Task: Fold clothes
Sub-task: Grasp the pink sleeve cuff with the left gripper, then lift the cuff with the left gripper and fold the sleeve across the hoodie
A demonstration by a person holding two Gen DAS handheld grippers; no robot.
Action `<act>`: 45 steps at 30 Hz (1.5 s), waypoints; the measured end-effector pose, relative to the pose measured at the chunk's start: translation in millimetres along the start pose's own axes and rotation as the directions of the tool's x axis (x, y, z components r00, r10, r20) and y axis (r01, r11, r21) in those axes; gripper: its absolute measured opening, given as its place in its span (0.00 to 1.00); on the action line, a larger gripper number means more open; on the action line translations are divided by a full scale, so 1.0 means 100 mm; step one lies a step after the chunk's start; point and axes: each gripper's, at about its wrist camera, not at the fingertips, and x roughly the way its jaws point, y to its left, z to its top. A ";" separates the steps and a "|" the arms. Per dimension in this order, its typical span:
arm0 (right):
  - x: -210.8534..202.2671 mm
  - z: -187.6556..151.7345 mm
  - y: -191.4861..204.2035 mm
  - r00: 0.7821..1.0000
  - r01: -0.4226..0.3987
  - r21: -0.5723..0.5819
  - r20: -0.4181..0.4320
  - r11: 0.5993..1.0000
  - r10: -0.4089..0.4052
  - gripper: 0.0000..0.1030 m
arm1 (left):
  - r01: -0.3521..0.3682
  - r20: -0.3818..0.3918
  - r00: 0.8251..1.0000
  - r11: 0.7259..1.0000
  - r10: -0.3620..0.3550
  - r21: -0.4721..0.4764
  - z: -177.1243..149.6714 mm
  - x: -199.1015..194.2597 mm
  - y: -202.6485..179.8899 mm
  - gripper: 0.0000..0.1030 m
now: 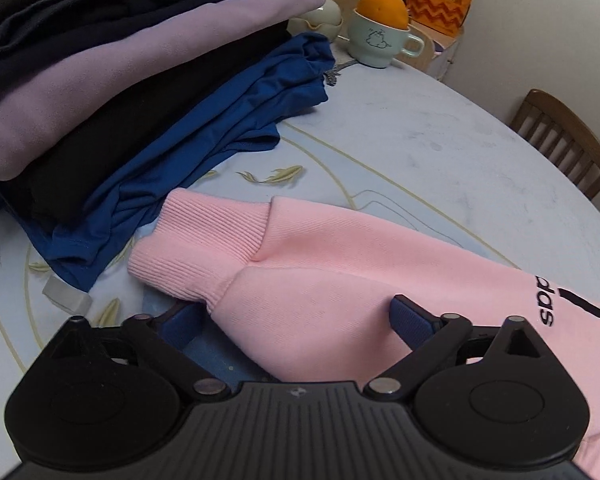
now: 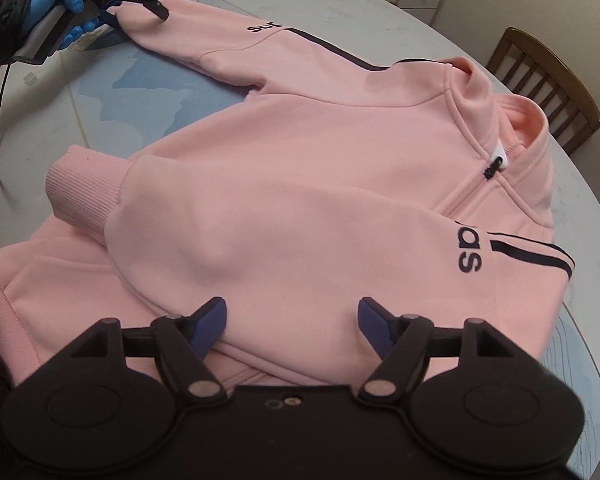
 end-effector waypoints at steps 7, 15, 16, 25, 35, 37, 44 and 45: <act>-0.04 -0.09 -0.05 1.000 0.029 0.030 0.006 0.999 -0.029 1.00 | -0.039 0.046 0.998 0.995 0.036 0.088 0.06 -0.07 -0.12 0.11; -0.05 -0.23 -0.24 0.998 0.056 0.113 0.016 0.992 -0.059 1.00 | 0.018 0.290 0.947 0.928 -0.135 0.372 -0.05 -0.79 -0.71 0.10; -0.05 -0.25 -0.27 0.998 0.065 0.127 0.016 0.990 -0.067 1.00 | 0.024 0.317 0.933 0.908 -0.171 0.419 -0.09 -0.90 -0.83 0.10; -0.15 -0.47 -0.68 0.994 0.092 0.291 0.036 0.952 -0.107 1.00 | 0.220 0.216 0.793 0.599 -0.569 0.770 -0.85 -1.68 -2.04 0.10; -0.64 -0.99 -1.16 0.985 -0.017 0.508 0.155 0.861 -0.072 1.00 | 0.381 -0.190 0.707 0.141 -0.681 0.914 -2.13 -1.73 -2.96 0.10; -0.66 -1.05 -1.19 0.983 -0.037 0.524 0.171 0.851 -0.062 1.00 | 0.401 -0.248 0.732 0.107 -0.634 0.910 -2.31 -1.57 -3.02 0.10; -0.71 -1.05 -1.15 0.978 -0.070 0.512 0.204 0.856 -0.043 1.00 | 0.355 -0.312 0.771 -0.033 -0.554 0.934 -2.63 -1.40 -3.02 0.16; -0.75 -1.04 -1.16 0.977 -0.078 0.509 0.212 0.857 -0.037 1.00 | 0.346 -0.317 0.774 -0.053 -0.548 0.937 -2.65 -1.39 -3.01 0.17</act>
